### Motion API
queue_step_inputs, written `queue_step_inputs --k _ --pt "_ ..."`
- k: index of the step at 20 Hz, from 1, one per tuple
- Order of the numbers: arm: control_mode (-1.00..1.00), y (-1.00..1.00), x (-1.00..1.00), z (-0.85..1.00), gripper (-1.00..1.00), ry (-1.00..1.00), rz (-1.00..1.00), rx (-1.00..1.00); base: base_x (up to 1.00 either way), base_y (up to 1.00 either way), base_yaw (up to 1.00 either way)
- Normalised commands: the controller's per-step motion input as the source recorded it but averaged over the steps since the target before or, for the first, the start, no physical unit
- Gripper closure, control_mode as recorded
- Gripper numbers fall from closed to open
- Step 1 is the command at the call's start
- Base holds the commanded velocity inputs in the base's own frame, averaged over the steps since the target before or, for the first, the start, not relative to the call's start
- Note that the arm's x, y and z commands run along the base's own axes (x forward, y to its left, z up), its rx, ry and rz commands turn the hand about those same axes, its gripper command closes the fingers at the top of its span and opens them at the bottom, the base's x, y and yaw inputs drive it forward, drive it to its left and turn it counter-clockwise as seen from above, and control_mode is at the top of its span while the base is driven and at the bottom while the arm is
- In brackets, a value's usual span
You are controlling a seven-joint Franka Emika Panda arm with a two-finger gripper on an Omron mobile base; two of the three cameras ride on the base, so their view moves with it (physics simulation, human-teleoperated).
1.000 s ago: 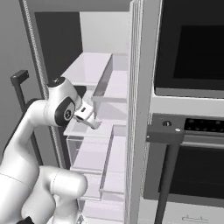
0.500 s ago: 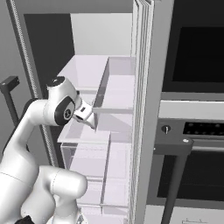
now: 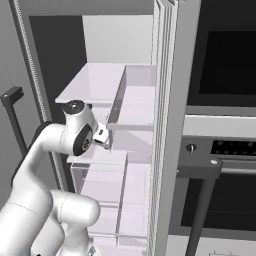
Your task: Take the strawberry from the fridge and place it on top of the pancake, located on the dining counter.
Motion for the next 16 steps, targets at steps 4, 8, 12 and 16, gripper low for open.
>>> queue_step_inputs --k 4,8,12,16 --pt "-1.0 0.57 0.34 -0.54 -1.0 -0.02 0.18 -0.02 0.0 0.0 0.0" --pt "-1.0 0.2 0.42 -0.34 -1.0 0.0 0.03 -0.01 0.0 0.0 0.0" --pt "-1.0 0.0 0.49 -0.42 -1.0 0.01 0.07 0.0 0.0 0.0 0.0" --pt "-1.0 0.0 0.43 -0.34 -1.0 0.0 0.07 0.0 0.0 0.0 0.0"
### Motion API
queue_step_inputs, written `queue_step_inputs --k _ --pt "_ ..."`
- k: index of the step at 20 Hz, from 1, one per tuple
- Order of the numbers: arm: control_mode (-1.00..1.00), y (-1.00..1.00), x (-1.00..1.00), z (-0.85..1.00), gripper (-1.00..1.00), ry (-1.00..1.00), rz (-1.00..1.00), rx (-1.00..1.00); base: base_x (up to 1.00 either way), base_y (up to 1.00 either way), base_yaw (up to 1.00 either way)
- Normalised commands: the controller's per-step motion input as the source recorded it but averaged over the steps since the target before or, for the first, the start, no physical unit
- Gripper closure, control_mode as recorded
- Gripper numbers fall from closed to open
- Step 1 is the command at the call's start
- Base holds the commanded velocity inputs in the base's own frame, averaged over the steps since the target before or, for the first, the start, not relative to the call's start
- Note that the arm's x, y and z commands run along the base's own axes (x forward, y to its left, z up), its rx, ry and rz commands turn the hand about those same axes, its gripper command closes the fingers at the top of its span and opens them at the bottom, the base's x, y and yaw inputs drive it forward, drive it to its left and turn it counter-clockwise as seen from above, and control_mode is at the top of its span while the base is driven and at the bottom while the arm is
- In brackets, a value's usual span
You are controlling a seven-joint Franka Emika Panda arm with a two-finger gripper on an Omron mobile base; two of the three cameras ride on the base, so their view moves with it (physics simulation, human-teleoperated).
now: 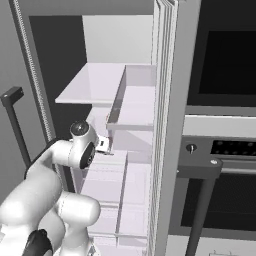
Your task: Take the strawberry from the fridge and place it on top of the pancake, located on the dining counter.
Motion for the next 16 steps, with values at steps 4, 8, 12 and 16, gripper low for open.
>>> queue_step_inputs --k 4,8,12,16 --pt "-1.0 0.0 0.33 -0.03 -1.0 0.0 0.05 0.0 0.0 0.0 0.0" --pt "-1.0 0.0 0.24 0.0 -1.0 0.04 0.01 0.0 0.0 0.0 0.0" --pt "-1.0 0.0 0.27 -0.11 -1.0 0.04 0.0 0.0 0.0 0.0 0.0" --pt "-1.0 0.0 0.2 -0.07 -1.0 0.04 0.0 0.0 0.0 0.0 0.0"
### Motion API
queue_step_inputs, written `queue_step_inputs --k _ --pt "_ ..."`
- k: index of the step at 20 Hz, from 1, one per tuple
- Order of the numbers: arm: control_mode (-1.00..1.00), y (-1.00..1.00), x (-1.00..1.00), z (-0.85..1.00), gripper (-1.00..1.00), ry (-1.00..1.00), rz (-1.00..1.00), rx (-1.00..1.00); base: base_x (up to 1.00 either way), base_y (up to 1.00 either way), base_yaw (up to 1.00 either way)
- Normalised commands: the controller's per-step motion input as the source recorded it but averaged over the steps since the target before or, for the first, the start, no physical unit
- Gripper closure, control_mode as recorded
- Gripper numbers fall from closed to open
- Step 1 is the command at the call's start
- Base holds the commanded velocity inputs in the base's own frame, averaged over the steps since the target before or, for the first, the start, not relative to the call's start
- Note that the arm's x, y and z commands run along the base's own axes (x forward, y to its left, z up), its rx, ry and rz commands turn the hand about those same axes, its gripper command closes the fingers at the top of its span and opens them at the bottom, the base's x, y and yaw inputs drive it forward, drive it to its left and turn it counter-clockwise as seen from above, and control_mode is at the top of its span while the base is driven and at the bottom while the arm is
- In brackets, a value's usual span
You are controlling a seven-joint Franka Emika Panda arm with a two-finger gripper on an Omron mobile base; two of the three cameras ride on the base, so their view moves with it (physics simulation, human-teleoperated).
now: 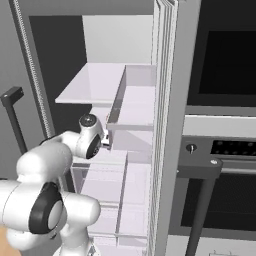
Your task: Take the strawberry from the fridge and place it on top of the pancake, located on the dining counter.
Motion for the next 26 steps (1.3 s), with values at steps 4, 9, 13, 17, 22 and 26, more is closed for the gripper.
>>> queue_step_inputs --k 4,9,13,17,22,26 --pt "-1.0 0.0 0.12 -0.09 -1.0 0.01 0.0 0.0 0.0 0.0 0.0" --pt "-1.0 0.0 0.09 -0.04 -1.0 0.0 0.0 0.0 0.0 0.0 0.0" --pt "-1.0 0.0 0.13 -0.08 -1.0 0.0 0.0 0.0 0.0 0.0 0.0" --pt "-1.0 0.0 0.23 -0.03 -1.0 0.0 0.0 0.0 0.0 0.0 0.0" --pt "-1.0 0.0 0.18 -0.02 -1.0 0.0 0.0 0.0 0.0 0.0 0.0" --pt "-1.0 0.0 0.29 -0.08 -1.0 0.0 0.0 0.0 0.0 0.0 0.0"
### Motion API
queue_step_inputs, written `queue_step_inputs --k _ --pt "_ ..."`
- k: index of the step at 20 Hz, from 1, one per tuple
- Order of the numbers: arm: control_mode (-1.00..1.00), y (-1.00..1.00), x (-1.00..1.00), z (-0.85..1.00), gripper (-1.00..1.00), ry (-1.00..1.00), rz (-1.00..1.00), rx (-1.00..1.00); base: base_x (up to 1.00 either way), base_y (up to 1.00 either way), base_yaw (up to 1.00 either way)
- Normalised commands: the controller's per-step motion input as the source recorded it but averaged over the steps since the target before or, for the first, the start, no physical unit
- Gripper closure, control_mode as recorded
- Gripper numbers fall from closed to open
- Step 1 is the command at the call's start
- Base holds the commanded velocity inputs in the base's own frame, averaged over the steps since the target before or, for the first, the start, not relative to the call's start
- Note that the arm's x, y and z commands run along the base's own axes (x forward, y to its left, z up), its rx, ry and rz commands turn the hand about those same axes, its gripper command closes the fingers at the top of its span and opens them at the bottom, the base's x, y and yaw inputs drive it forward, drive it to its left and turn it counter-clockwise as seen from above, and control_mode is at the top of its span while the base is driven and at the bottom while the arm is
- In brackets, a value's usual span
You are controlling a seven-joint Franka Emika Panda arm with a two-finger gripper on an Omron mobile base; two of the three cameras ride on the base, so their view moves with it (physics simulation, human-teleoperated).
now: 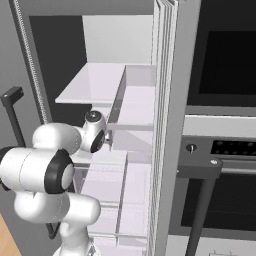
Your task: Take the strawberry from the fridge and place it on top of the pancake, located on the dining counter.
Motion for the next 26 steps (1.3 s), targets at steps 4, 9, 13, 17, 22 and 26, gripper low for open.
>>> queue_step_inputs --k 4,9,13,17,22,26 --pt "-1.0 -0.02 0.29 -0.05 -1.0 0.0 0.0 0.0 0.0 0.0 0.0" --pt "-1.0 -0.09 0.17 -0.03 -1.0 0.0 0.0 0.0 0.0 0.0 0.0" --pt "-1.0 -0.16 0.0 -0.05 -1.0 0.0 0.0 0.0 0.0 0.0 0.0" --pt "-1.0 0.0 0.15 -0.06 -1.0 0.0 0.0 0.0 0.0 0.0 0.0" --pt "-1.0 0.0 0.21 -0.1 -1.0 0.0 0.0 0.0 0.0 0.0 0.0" --pt "-1.0 -0.04 -0.15 -0.12 -1.0 0.0 0.01 0.0 0.0 0.0 0.0"
